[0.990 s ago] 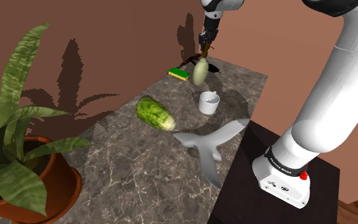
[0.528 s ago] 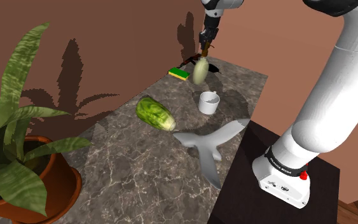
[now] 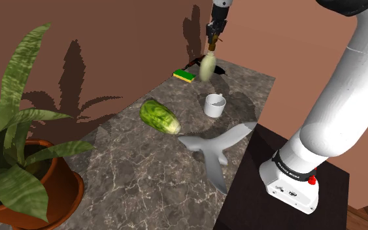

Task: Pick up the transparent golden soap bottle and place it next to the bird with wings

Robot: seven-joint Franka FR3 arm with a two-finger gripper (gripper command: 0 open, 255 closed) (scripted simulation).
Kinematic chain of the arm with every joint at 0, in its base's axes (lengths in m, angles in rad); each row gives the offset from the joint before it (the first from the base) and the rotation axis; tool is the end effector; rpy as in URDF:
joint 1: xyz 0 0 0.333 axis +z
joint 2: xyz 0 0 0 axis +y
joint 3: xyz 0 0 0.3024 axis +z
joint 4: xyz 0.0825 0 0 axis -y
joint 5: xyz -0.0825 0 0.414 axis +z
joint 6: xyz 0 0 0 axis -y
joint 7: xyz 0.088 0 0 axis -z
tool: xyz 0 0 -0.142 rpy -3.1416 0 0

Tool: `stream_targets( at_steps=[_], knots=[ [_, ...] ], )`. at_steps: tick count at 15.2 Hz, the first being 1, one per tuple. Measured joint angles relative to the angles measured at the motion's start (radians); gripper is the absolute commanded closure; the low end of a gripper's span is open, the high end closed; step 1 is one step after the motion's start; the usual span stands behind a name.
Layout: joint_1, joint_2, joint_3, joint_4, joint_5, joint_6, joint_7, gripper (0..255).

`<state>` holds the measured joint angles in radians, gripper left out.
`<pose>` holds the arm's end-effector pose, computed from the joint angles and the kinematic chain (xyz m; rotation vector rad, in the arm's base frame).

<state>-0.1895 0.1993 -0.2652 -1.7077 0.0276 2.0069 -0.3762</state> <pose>0.5975 -0.2802 0.4261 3.0692 -0.1244 0.1344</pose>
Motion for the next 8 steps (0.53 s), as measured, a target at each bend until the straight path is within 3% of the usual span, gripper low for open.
stream_targets(
  at_steps=[8],
  knots=[
    [0.001,-0.01,-0.001,0.096,-0.004,-0.106,0.003,255]
  ],
)
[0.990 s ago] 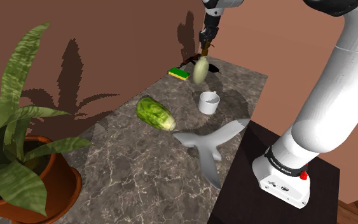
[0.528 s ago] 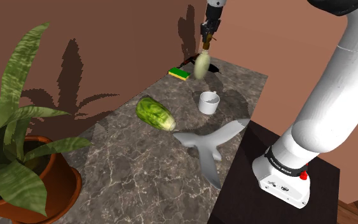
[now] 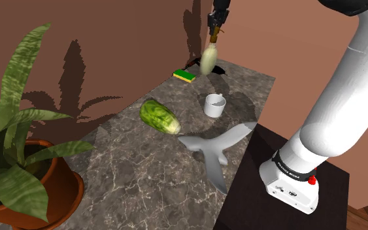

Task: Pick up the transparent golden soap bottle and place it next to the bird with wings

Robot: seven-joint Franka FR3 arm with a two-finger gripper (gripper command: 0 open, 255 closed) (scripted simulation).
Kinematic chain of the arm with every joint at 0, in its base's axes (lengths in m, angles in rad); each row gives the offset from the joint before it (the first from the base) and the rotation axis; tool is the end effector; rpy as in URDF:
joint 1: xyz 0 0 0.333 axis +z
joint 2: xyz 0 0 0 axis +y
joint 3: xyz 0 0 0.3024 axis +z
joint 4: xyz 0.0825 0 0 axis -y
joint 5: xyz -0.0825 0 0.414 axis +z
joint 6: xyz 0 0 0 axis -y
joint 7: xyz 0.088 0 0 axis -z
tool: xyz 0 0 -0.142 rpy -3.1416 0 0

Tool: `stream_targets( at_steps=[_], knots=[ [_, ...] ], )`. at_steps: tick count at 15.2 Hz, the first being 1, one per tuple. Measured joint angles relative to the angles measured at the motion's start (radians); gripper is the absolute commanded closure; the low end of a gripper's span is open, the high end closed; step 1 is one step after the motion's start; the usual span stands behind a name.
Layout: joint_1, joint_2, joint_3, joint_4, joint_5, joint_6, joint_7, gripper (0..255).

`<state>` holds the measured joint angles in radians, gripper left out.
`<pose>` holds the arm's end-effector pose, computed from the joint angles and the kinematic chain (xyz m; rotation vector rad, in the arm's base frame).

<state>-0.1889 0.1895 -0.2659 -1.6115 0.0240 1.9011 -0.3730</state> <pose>0.5990 -0.2791 0.4718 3.0693 -0.1247 0.1342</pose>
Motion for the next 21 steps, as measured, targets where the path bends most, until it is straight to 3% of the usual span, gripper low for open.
stream_targets(
  at_steps=[21],
  knots=[
    [-0.019,0.052,-0.006,0.347,0.016,-0.297,-0.014,255]
  ],
)
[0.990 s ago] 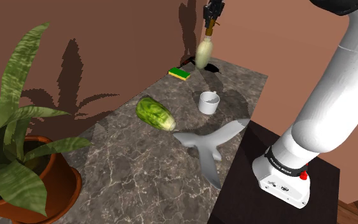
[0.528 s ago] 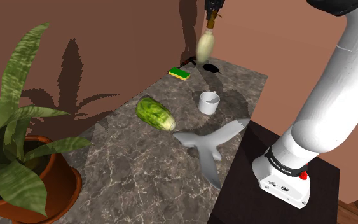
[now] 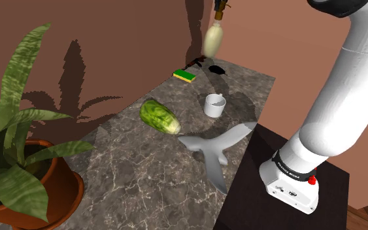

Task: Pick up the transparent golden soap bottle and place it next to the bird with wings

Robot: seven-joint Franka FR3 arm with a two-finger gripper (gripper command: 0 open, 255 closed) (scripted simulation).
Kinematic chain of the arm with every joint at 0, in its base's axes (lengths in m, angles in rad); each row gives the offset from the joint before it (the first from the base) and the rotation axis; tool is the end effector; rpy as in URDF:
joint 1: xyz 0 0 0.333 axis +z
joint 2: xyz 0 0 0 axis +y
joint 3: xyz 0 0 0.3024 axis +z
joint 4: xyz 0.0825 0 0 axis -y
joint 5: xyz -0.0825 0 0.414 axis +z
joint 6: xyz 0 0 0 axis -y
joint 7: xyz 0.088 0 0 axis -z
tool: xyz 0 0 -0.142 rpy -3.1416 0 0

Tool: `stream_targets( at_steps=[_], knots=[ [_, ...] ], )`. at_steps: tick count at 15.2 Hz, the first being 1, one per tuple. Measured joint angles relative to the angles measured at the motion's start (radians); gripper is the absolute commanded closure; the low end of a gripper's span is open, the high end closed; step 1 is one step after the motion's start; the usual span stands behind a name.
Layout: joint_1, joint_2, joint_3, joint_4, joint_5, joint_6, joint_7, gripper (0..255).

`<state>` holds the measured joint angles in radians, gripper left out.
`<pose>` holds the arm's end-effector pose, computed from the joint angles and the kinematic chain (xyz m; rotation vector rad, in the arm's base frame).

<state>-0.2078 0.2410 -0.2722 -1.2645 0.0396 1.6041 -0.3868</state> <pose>0.5971 -0.2806 0.5885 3.0692 -0.1251 0.1339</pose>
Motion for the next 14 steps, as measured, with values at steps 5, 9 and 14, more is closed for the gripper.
stream_targets(
  at_steps=[5,9,14],
  knots=[
    [0.029,-0.176,0.005,-0.176,-0.05,0.005,0.024,255],
    [0.046,-0.337,0.021,-0.32,-0.094,-0.006,0.053,255],
    [0.049,-0.522,0.045,-0.46,-0.136,-0.048,0.081,255]
  ],
)
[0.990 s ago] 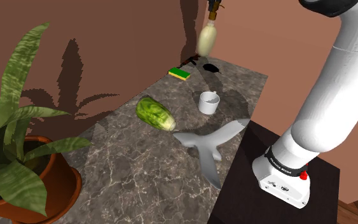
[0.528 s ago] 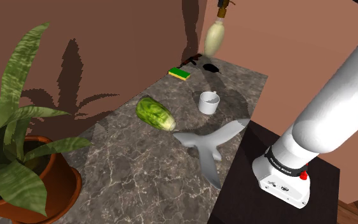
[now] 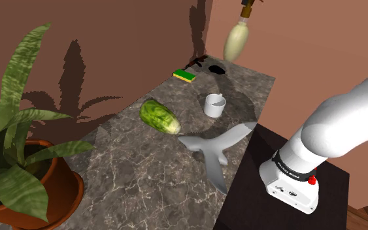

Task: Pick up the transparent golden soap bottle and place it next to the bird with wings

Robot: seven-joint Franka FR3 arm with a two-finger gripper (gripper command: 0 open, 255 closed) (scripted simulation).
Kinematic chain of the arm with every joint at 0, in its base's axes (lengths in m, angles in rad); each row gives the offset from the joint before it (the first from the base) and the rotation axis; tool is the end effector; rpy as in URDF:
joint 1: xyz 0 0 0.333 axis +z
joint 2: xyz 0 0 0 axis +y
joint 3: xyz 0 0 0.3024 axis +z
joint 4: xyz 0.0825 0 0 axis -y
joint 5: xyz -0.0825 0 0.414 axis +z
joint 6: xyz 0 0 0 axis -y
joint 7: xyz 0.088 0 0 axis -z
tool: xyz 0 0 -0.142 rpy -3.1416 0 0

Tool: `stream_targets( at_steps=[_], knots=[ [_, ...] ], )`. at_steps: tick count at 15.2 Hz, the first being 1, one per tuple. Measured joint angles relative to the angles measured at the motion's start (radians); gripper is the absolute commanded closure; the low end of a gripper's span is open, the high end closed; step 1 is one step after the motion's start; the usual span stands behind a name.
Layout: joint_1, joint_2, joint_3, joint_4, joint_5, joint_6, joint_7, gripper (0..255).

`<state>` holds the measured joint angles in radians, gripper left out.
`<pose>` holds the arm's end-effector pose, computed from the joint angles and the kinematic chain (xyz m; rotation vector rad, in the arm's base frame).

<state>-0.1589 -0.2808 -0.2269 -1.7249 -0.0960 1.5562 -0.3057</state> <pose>0.4537 -0.2155 0.6451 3.0694 -0.1247 0.1347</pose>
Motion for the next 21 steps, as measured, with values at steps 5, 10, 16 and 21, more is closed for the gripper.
stream_targets(
  at_steps=[5,10,16,21],
  knots=[
    [-0.006,-0.164,0.027,-0.091,-0.026,-0.072,0.02,255],
    [-0.015,-0.317,0.06,-0.15,-0.04,-0.168,0.038,255],
    [-0.028,-0.466,0.092,-0.163,-0.045,-0.304,0.045,255],
    [-0.037,-0.574,0.114,-0.208,-0.044,-0.369,0.054,255]
  ],
)
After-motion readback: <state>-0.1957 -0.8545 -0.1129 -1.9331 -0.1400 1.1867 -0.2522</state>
